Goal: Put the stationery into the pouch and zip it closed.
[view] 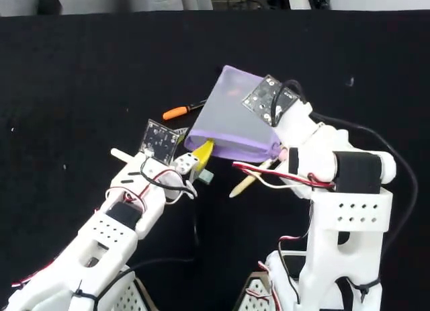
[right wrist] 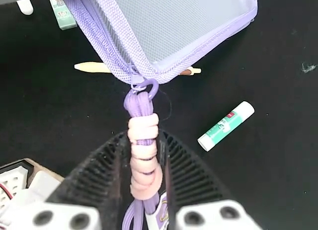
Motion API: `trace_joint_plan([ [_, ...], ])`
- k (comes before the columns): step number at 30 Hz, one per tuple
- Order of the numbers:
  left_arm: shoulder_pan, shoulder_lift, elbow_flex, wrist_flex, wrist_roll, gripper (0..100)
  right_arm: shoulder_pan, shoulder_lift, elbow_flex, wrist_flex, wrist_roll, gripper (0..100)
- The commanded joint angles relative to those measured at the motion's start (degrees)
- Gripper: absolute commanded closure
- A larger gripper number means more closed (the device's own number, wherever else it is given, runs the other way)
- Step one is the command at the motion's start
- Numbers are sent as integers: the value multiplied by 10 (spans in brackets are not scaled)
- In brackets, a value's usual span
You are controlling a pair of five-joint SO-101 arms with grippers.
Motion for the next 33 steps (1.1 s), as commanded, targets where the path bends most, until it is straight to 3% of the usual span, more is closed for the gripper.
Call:
trace_joint_plan([
  [1, 5, 46, -25, -33, 6, 797, 1, -30, -31, 15, 4, 988],
  [11, 0, 240, -145, -33, 5, 802, 1, -80, -19, 15, 27, 988],
  [15, 1, 244, -172, -33, 9, 812, 1, -80, 8, 11, 28, 988],
  [20, 6, 247, -195, -33, 6, 969, 4, -84, 19, 11, 28, 988],
  [33, 0, 244, -199, -29, 7, 971, 1, -80, 20, -18, -4, 971],
])
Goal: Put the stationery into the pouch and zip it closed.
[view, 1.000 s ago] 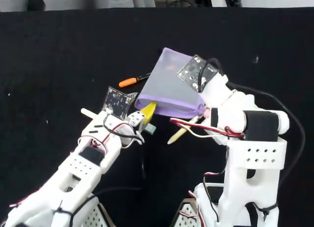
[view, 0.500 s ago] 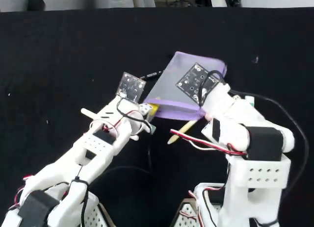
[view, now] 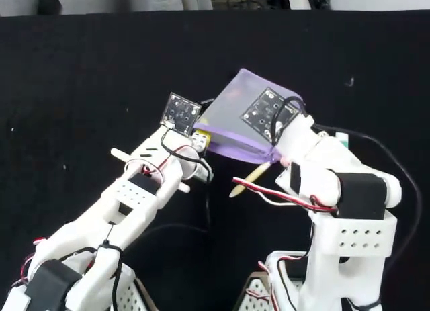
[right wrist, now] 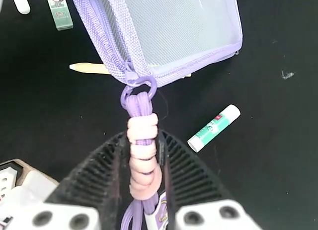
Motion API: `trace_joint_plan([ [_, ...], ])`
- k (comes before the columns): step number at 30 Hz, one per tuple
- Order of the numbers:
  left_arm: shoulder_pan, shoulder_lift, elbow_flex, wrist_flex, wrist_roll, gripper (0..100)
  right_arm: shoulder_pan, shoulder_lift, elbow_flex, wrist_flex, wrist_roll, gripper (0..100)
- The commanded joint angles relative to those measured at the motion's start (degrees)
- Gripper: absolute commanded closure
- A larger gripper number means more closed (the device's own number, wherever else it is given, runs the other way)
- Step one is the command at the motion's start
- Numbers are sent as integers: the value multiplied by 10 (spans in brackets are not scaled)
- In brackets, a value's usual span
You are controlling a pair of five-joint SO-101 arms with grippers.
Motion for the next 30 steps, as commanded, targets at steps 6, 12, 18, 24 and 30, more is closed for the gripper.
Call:
trace_joint_plan([
  [6, -30, -4, -41, 4, 7, 971, 0, -16, -3, -25, -50, 796],
  [12, -51, -55, -105, 141, 31, 972, 0, -16, -4, -25, -44, 734],
  [18, -69, -147, -176, 290, 60, 972, 0, -16, -7, -25, -47, 733],
  [24, -122, -179, -279, 452, 59, 972, 0, -17, -8, -25, -62, 733],
  [30, -208, -178, -346, 523, 56, 972, 1, -16, -42, -25, -120, 733],
])
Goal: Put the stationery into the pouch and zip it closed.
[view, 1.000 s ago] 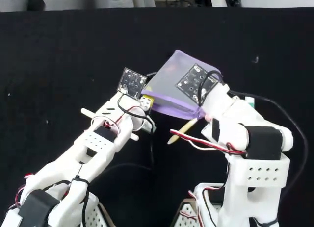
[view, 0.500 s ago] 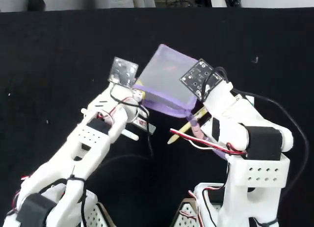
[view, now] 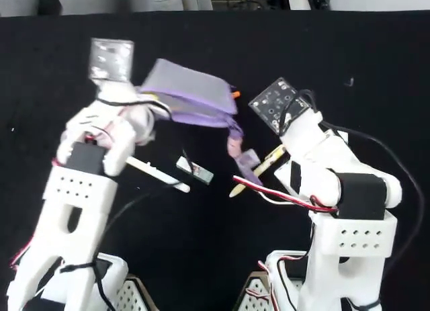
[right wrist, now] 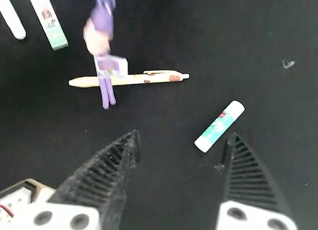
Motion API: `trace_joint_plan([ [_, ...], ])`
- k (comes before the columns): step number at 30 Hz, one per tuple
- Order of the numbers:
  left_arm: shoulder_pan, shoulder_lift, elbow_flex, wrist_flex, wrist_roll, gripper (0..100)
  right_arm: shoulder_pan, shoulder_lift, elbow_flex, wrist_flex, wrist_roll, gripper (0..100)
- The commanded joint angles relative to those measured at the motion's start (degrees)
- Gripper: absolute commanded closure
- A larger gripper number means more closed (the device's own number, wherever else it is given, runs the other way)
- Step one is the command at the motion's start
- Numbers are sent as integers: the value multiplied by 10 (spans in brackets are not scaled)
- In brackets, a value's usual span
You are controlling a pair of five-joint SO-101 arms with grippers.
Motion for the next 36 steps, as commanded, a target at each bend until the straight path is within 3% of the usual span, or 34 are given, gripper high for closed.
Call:
trace_joint_plan([
  [1, -57, -23, -80, 39, 4, 972, 1, -15, -47, -13, -53, 733],
  [11, -137, -24, -173, 149, 4, 972, 1, 2, -53, -22, -239, 736],
  [22, -220, -24, -138, 150, -24, 972, 0, 262, -116, -18, -391, 736],
  [36, -224, -23, -94, 149, -20, 972, 4, 522, -182, -22, -555, 737],
])
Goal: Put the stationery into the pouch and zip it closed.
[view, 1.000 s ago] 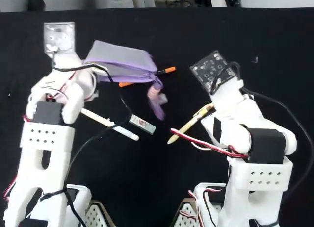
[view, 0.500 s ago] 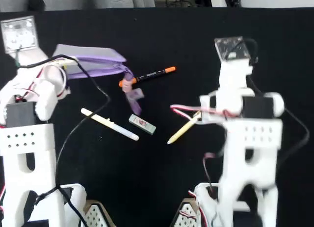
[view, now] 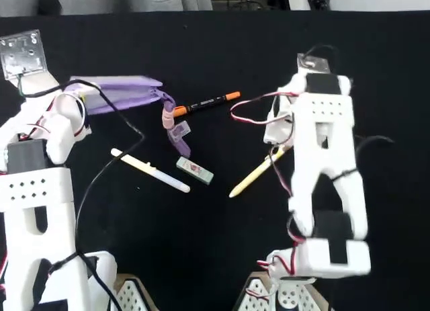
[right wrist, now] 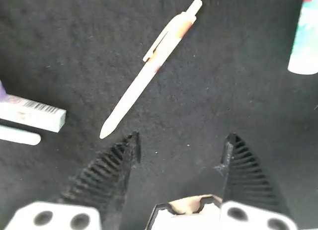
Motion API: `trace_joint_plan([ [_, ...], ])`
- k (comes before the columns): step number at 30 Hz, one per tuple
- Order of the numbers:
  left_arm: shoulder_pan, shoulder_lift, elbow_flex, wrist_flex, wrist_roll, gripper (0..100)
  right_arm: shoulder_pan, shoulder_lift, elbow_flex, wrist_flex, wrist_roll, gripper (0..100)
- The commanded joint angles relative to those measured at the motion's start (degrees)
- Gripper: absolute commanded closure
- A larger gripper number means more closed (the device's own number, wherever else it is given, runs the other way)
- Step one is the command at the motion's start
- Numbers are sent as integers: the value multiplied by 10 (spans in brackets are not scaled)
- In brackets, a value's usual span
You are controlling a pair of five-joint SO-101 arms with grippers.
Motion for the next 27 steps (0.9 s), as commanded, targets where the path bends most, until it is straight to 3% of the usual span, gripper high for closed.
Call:
trace_joint_plan([
  [1, -4, -18, 1, -4, -1, 972, 3, 62, -51, -5, -39, 737],
  [5, -4, -18, 16, -8, 0, 972, 3, 117, -81, -23, -67, 737],
  [15, -4, -19, 103, -103, 0, 972, 3, 236, -82, -157, -202, 737],
  [24, 0, -19, 108, -103, 0, 972, 4, 295, -83, -229, -245, 741],
  [27, 0, -19, 108, -103, 0, 972, 4, 298, -75, -262, -245, 802],
])
